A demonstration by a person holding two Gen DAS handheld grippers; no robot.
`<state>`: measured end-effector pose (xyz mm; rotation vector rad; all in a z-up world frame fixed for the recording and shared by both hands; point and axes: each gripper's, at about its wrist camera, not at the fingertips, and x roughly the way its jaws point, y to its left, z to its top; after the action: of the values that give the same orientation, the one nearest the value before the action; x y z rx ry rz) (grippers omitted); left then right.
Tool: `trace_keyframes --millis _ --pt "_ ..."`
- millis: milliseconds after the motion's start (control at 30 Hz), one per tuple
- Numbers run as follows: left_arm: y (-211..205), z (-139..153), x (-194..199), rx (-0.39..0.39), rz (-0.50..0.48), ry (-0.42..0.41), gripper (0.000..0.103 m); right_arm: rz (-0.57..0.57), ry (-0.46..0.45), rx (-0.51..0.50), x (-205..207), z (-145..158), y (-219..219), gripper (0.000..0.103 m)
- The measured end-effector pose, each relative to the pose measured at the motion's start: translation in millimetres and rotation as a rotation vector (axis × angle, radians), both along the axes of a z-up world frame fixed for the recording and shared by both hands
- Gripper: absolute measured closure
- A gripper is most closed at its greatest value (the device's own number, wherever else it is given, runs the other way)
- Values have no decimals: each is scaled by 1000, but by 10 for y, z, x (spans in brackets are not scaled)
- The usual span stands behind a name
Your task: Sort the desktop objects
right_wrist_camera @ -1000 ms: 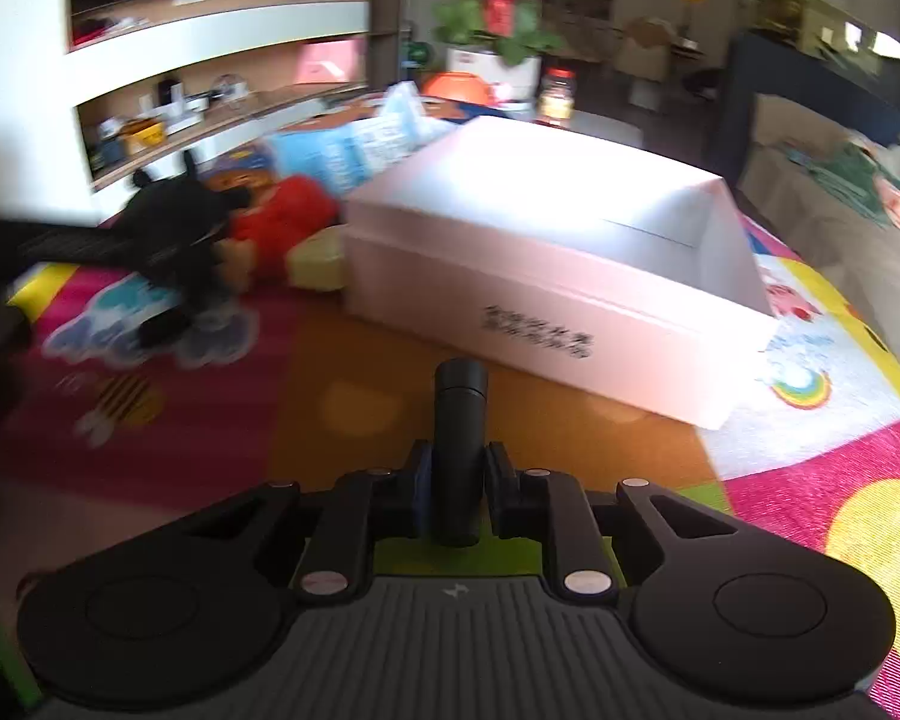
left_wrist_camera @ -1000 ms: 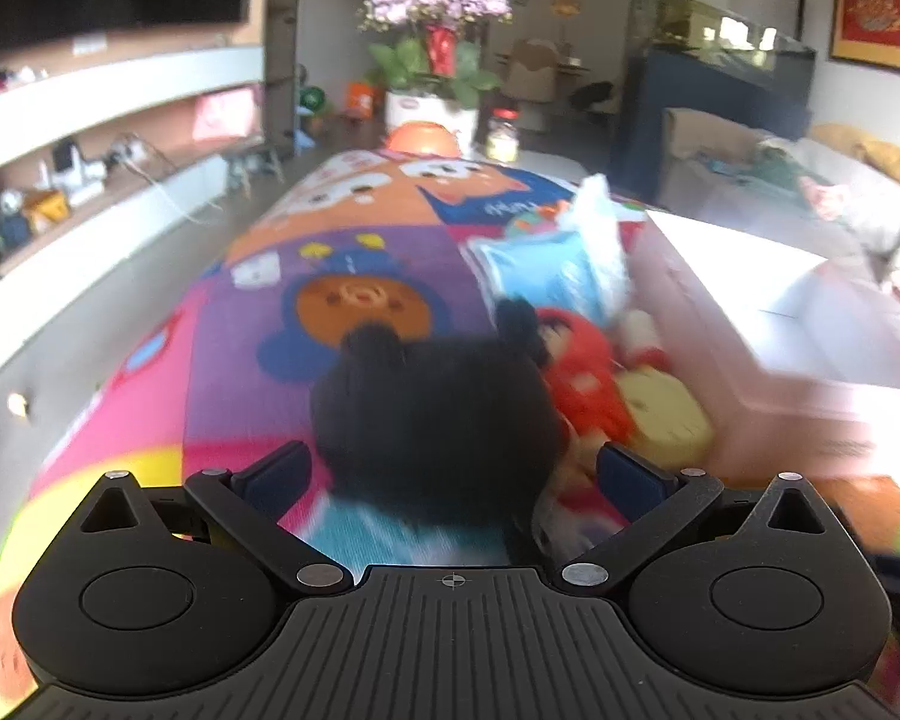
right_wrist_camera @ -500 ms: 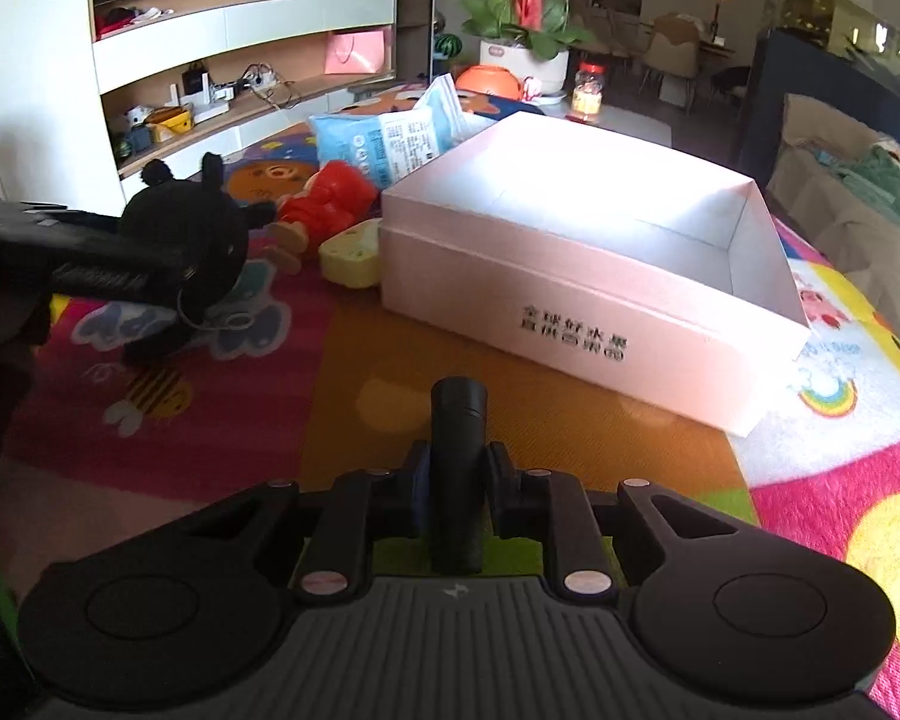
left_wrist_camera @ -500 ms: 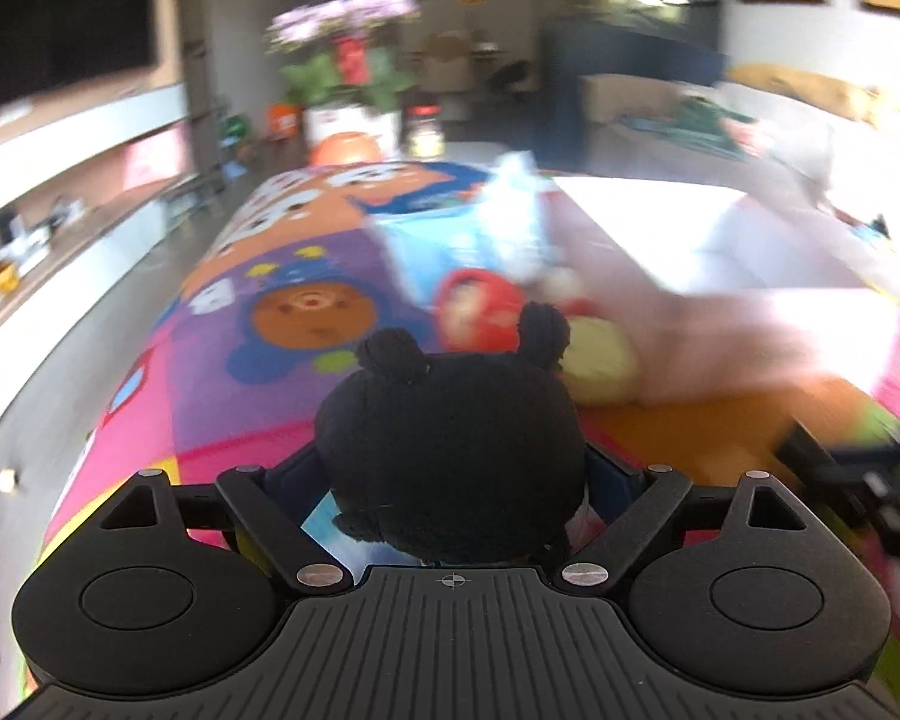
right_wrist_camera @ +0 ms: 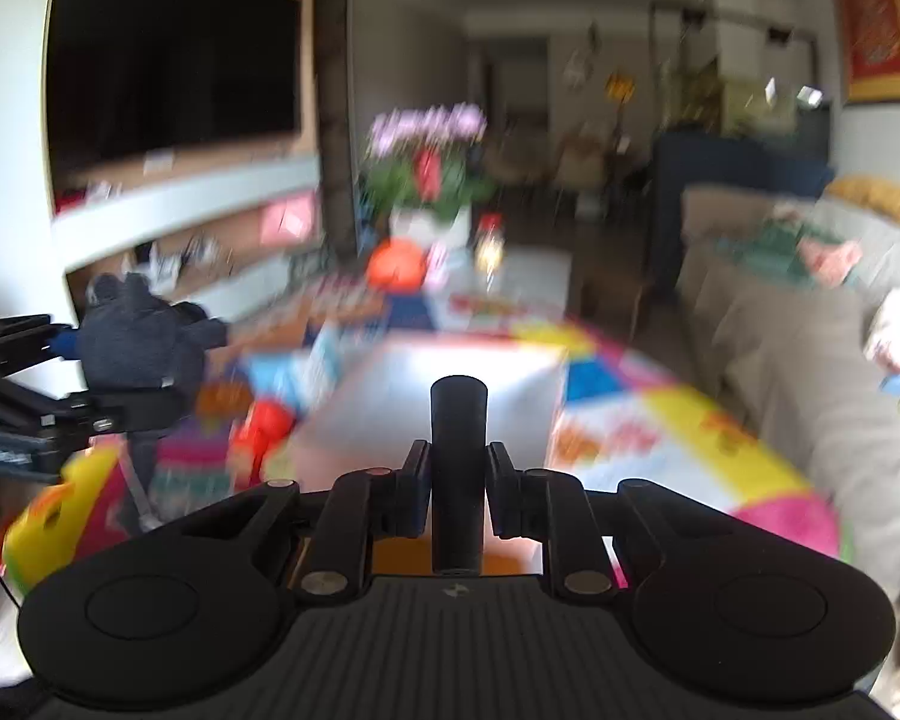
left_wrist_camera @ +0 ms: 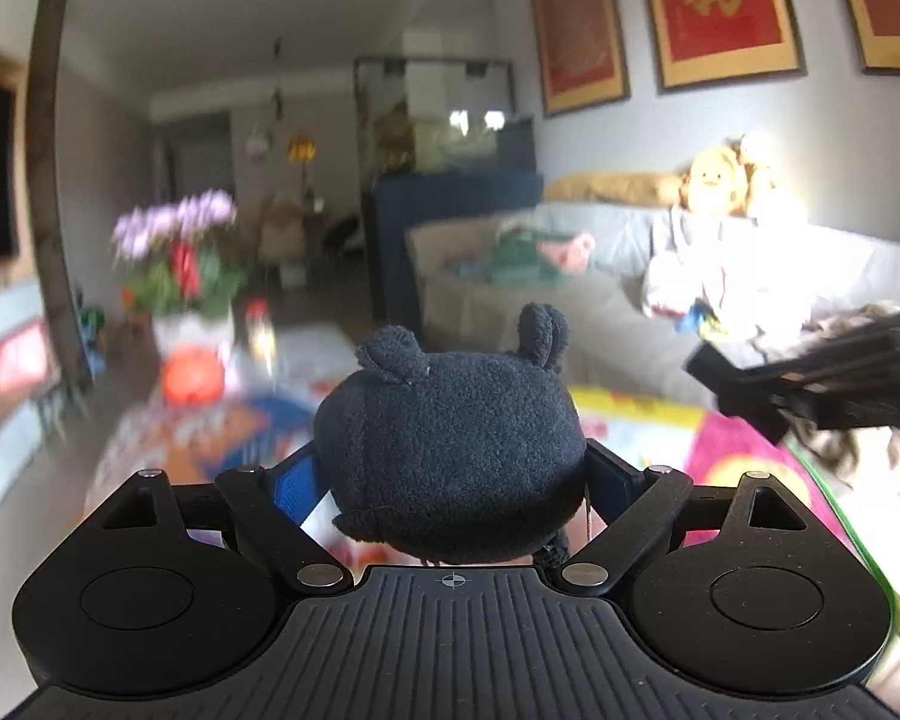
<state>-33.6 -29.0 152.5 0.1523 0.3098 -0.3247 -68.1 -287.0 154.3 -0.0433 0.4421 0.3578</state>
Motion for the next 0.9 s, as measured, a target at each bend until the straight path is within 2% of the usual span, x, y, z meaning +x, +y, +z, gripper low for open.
trace_keyframes --millis 100,200,267,367,500,667,800,900 --pt "-208 59 518 -4 -12 -11 12 -22 -62 26 42 130 -58 85" --pt "-450 -43 1054 -6 -46 33 12 -41 -85 45 136 159 -131 85" --pt "-602 -208 1367 -8 -79 96 11 -64 -83 53 222 140 -173 85" --pt "-720 -529 1663 -7 -133 236 8 -99 -53 55 385 103 -262 85" --pt "-562 -733 1525 0 -119 253 3 -129 -15 39 614 34 -312 85" --pt "-120 -831 1060 -41 -57 226 1 -110 36 43 913 -77 -251 85" --pt "228 -1016 773 -66 19 269 1 -48 111 82 1159 -202 0 85" --pt "402 -1157 668 -54 82 288 1 8 178 108 1373 -323 262 85"
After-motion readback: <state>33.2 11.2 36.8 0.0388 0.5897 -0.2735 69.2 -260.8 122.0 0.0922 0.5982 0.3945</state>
